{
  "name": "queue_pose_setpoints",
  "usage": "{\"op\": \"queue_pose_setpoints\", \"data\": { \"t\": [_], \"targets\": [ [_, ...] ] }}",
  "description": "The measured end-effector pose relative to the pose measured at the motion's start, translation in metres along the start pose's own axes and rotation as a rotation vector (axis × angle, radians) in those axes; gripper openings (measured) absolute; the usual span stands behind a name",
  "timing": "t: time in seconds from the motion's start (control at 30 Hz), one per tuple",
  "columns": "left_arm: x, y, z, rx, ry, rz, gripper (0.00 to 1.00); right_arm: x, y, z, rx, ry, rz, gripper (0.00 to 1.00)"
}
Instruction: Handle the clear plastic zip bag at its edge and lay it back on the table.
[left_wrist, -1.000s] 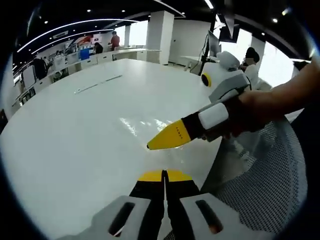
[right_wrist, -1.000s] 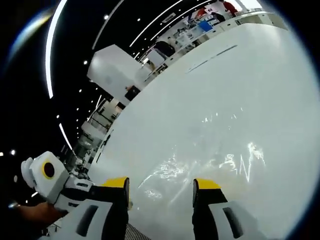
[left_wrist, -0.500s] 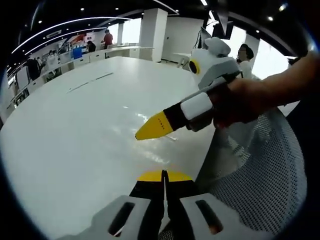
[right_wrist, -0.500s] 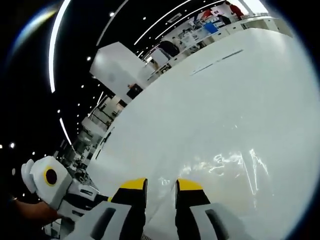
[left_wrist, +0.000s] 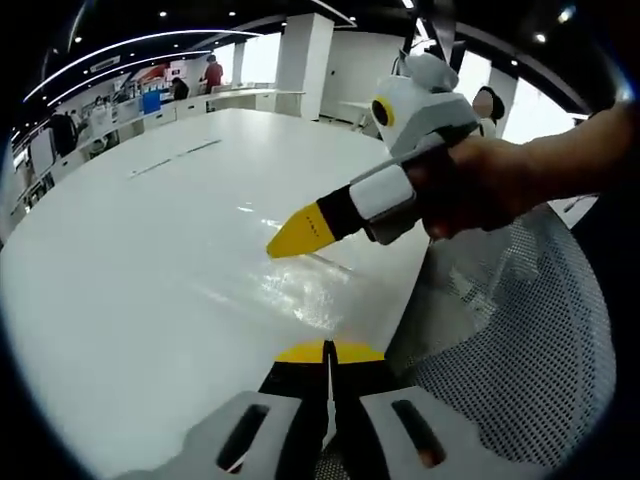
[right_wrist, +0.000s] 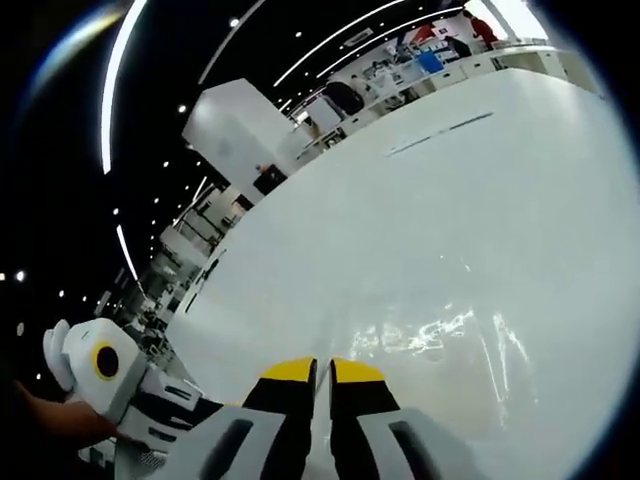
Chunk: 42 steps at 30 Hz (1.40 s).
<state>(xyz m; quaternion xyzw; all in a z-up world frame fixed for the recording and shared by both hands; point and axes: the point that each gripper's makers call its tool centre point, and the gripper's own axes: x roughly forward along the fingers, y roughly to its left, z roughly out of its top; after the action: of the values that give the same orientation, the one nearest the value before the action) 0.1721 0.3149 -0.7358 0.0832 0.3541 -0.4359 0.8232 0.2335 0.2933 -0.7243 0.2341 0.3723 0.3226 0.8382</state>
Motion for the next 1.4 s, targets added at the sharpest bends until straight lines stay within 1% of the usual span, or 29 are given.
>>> {"op": "queue_pose_setpoints", "data": {
  "t": [0.27,0.37,0.5,0.6,0.67,0.8,0.93,1.1,1.4],
  "targets": [
    [0.002,0.001,-0.003,0.008,0.008,0.003,0.0,-0.001,0.001,0.001,-0.014,0.001,-0.001,0.0],
    [0.002,0.0,-0.003,-0.001,0.008,-0.004,0.0,-0.002,0.0,0.0,-0.021,0.006,-0.006,0.0],
    [0.001,-0.001,0.0,0.003,-0.003,-0.007,0.0,-0.002,-0.001,0.003,-0.024,0.003,-0.013,0.0],
    [0.001,-0.001,0.003,0.011,-0.009,-0.011,0.0,-0.004,0.002,0.005,-0.028,0.0,-0.013,0.0],
    [0.0,0.001,0.006,0.015,-0.016,-0.012,0.03,-0.005,0.003,0.006,-0.037,-0.002,-0.018,0.0],
    [-0.003,0.003,0.015,0.018,-0.038,-0.002,0.06,-0.005,0.002,0.006,-0.047,-0.004,-0.02,0.0],
    [-0.005,0.012,0.016,0.029,-0.05,0.007,0.09,-0.006,0.002,0.006,-0.07,0.002,-0.023,0.0],
    [-0.011,0.018,0.023,0.039,-0.065,0.019,0.13,-0.009,0.004,0.007,-0.096,0.011,-0.023,0.0],
    [-0.017,0.036,0.034,0.064,-0.076,0.041,0.17,-0.013,0.006,0.012,-0.165,0.031,-0.024,0.0]
  ]
}}
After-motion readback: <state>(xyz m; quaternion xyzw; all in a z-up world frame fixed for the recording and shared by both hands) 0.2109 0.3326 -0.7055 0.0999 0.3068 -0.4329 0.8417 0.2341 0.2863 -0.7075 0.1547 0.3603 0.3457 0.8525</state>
